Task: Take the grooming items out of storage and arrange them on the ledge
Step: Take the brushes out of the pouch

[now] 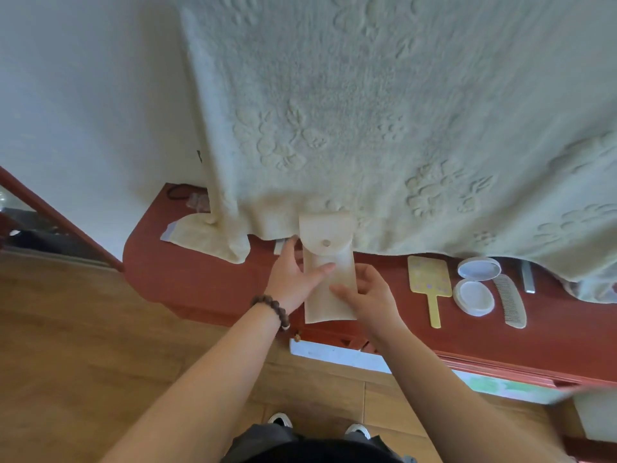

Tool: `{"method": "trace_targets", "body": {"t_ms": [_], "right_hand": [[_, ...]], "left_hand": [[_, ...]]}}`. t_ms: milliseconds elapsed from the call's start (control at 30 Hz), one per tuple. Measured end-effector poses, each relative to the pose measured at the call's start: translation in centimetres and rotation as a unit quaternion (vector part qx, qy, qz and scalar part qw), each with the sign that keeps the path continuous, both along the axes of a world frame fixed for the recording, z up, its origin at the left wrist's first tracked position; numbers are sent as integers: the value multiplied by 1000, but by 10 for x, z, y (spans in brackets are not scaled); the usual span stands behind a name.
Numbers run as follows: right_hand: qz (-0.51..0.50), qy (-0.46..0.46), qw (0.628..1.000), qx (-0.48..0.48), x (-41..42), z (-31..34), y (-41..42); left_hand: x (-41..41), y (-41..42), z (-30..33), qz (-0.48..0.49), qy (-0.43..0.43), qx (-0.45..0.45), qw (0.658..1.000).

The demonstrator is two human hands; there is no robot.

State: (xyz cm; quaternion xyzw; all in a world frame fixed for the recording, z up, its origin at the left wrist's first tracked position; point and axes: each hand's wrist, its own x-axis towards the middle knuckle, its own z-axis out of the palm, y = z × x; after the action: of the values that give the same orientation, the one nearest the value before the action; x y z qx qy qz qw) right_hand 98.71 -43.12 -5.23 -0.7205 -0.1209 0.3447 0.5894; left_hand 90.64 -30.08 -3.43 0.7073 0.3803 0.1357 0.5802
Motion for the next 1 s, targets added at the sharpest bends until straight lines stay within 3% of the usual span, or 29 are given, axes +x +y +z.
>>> {"method": "trace_targets", "body": {"t_ms": [67,200,300,367,467,633,733,933,1000], "right_hand": [[15,-7,1000,13,-2,6,-3],[41,-42,998,4,-1,13,-6],[35,-188,981,-35,6,22,-5],[48,-329,943,-32,16,31,-4],[146,-489,860,5,33,41,3],[195,-662,722,52,48,39,11],[214,-710,664,92,44,39,13],[207,-700,673,117,32,50,24],[198,-654,720,123,29,58,27]], "left_hand": [[6,0,5,17,-35,-65,997],[8,-2,11,45,-64,-81,994],[1,-2,18,43,-72,-74,994],[-7,-2,25,26,-72,-84,994],[-16,-2,32,-14,-70,-114,991],[-30,0,42,-29,-71,-128,989],[-39,-1,47,-44,-75,-124,989],[-49,-6,50,-64,-35,-36,997],[-53,-3,50,-78,-11,-8,997]]}}
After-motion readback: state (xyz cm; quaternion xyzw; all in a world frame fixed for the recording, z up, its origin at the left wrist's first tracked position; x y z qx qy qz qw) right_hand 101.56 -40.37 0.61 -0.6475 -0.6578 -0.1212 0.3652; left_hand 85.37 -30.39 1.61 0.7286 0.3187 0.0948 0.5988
